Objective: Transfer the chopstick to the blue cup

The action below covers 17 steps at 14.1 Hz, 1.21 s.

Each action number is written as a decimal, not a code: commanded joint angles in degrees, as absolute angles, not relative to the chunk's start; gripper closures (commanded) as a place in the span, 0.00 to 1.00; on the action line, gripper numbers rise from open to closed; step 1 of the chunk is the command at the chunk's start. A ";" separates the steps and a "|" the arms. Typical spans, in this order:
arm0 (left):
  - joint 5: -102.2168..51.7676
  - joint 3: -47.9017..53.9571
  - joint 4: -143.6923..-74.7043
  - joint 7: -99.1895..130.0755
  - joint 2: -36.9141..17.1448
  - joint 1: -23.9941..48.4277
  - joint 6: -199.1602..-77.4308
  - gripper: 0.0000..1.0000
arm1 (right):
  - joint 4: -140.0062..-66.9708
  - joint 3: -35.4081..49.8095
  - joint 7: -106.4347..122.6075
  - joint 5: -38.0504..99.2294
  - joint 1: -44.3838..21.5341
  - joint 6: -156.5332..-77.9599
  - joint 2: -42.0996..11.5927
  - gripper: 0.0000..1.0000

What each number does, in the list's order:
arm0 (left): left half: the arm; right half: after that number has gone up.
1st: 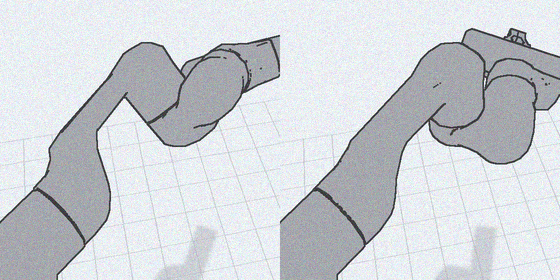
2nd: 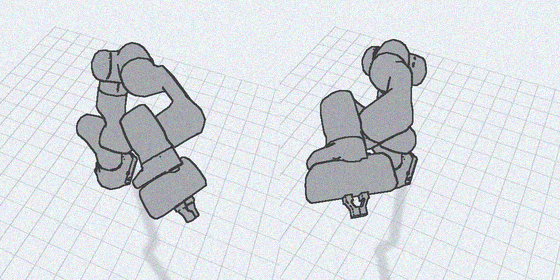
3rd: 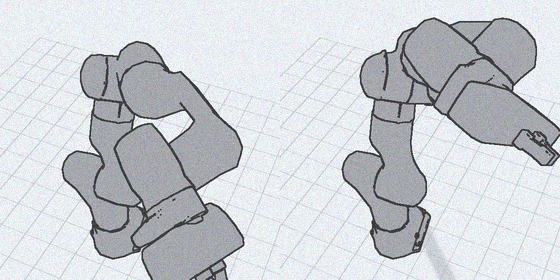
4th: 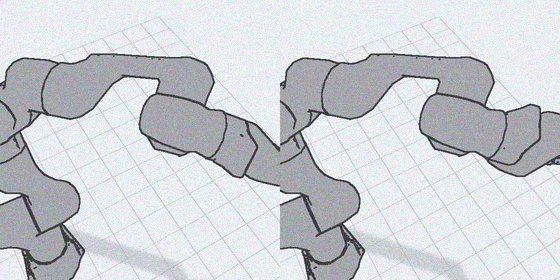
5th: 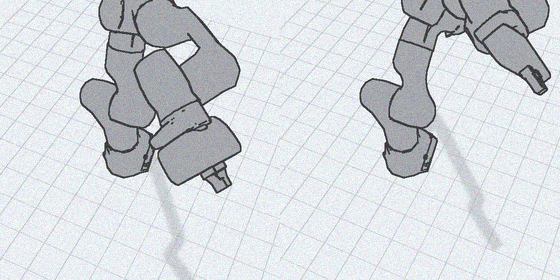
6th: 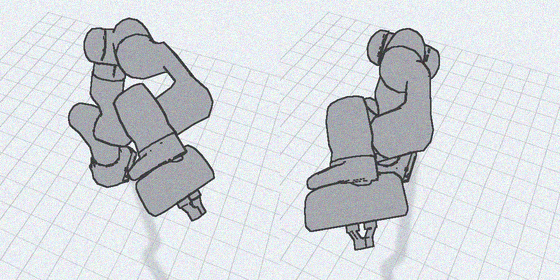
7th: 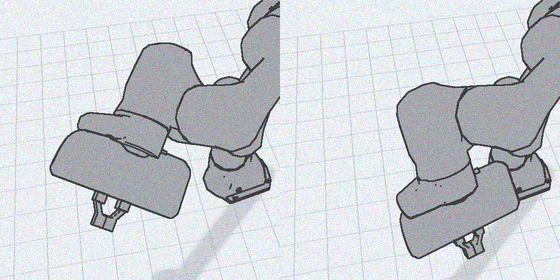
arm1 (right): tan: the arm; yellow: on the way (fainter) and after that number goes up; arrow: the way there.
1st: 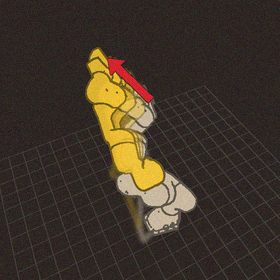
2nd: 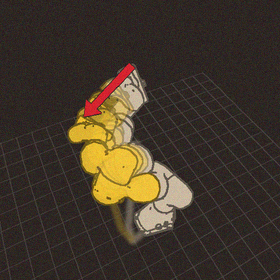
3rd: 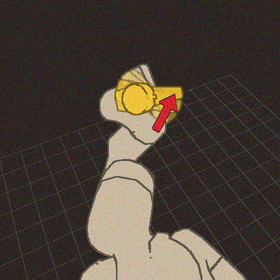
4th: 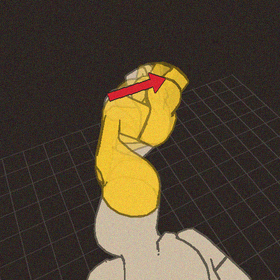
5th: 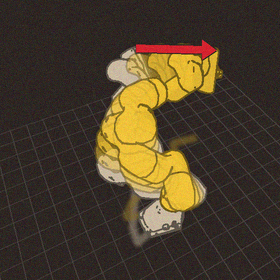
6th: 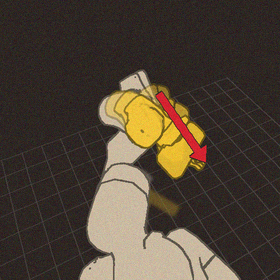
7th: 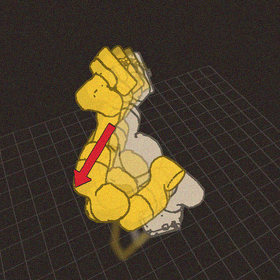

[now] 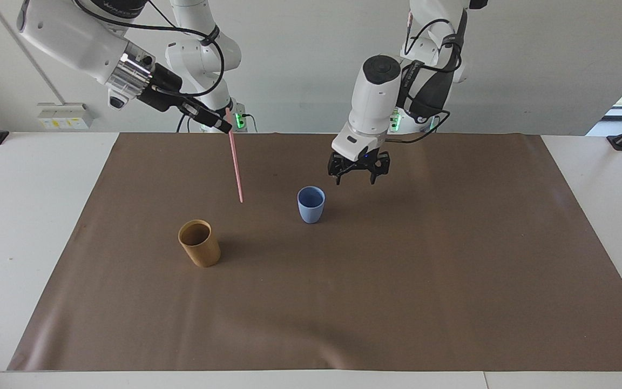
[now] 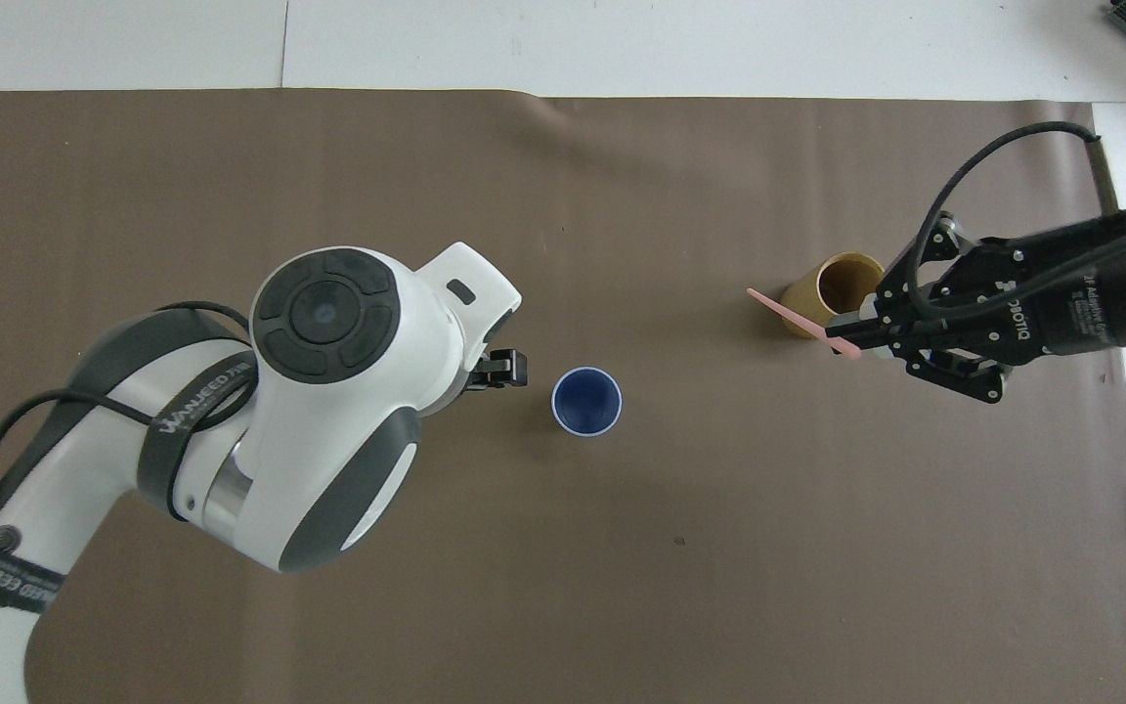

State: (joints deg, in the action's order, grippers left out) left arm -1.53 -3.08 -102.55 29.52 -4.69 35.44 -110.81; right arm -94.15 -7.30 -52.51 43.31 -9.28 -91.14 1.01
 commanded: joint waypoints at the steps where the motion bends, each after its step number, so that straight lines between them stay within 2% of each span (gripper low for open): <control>1: -0.44 -2.72 -104.50 23.31 0.34 30.69 -109.95 0.00 | -99.57 -7.29 -53.88 44.91 -13.17 -96.49 2.90 1.00; 3: -0.44 -2.72 -103.54 18.92 2.10 27.44 -108.03 0.00 | -100.63 -7.30 -56.06 47.44 -16.60 -99.91 1.59 1.00; 7: -0.44 -2.81 -94.42 7.94 2.46 18.92 -97.76 0.00 | -102.12 -7.29 -64.40 50.54 -21.70 -100.90 -0.61 1.00; 12: -0.44 -3.08 -86.41 -1.22 1.85 9.68 -88.00 0.00 | -108.80 -7.38 -65.13 50.54 -25.75 -103.70 -0.62 1.00; 17: -0.53 -4.39 -82.10 -2.63 0.62 6.51 -84.38 0.00 | -109.34 -7.38 -64.95 50.45 -25.93 -104.93 -2.02 1.00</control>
State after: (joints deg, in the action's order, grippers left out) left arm -1.20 -4.29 -85.97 -1.10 2.66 8.79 -87.06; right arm -108.53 -7.20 -64.64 48.77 -25.87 -103.28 -1.65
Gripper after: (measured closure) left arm 0.000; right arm 0.916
